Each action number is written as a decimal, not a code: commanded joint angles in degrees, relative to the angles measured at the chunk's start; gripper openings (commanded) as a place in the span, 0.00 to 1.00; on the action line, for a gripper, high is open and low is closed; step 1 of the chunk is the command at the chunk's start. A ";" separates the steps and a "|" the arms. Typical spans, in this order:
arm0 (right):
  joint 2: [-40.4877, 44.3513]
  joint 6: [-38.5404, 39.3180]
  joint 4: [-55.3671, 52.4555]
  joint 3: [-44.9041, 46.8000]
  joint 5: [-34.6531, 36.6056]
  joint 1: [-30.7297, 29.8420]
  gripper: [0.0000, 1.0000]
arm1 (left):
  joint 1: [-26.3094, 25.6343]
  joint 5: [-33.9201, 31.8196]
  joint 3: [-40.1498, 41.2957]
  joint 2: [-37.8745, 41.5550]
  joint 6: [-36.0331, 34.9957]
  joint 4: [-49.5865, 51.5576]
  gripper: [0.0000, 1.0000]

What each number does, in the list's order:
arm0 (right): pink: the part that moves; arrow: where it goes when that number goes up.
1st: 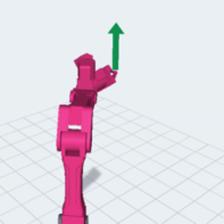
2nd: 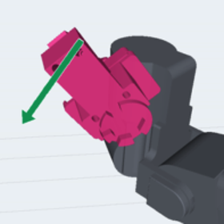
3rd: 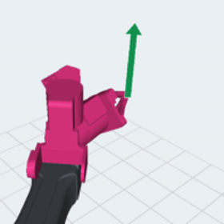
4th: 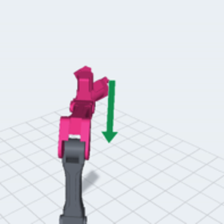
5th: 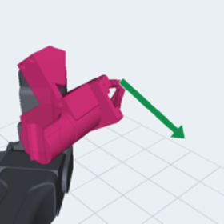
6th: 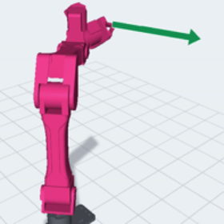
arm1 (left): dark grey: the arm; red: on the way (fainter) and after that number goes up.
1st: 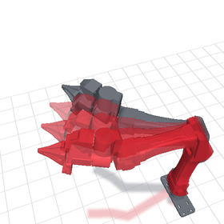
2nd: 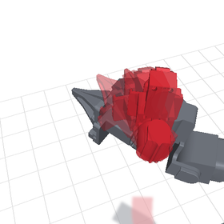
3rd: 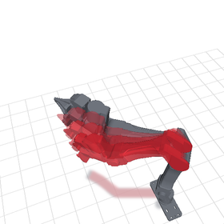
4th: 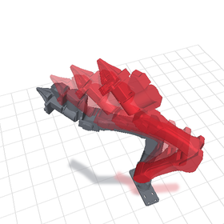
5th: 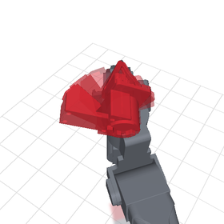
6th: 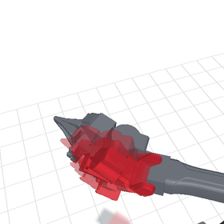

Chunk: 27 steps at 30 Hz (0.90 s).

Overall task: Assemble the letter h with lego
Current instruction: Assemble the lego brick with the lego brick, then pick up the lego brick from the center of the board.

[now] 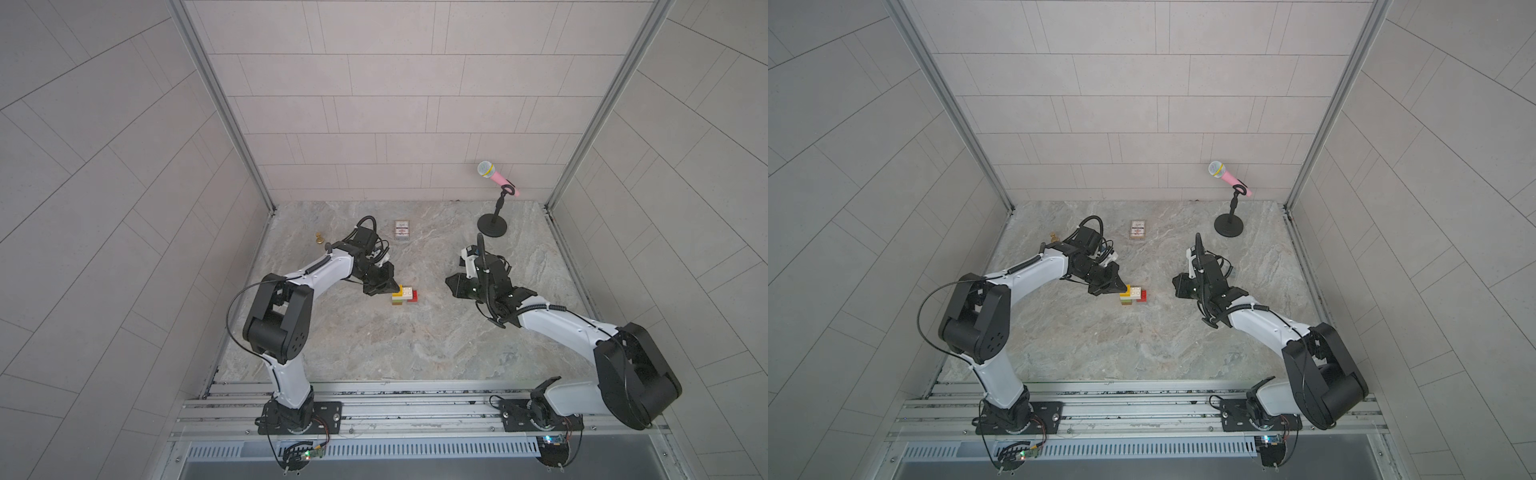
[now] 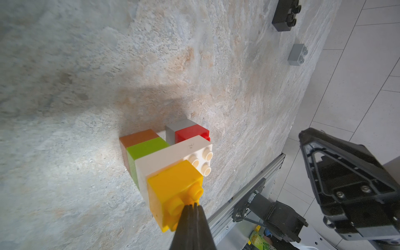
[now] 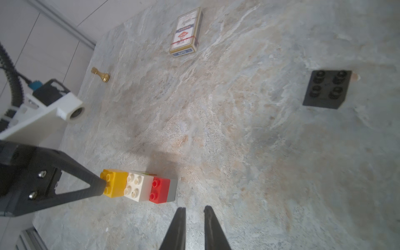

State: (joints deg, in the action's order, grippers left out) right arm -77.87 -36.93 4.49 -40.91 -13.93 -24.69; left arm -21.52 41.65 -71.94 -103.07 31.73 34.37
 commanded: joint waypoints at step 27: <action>-42.19 1.08 -43.42 -50.62 20.57 8.45 0.80 | 0.51 -41.83 8.03 28.74 -4.79 6.31 1.00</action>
State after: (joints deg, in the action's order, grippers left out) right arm -118.26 -36.62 -33.43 -87.83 5.54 -16.21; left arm -21.30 11.94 -67.77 -75.99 28.40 40.34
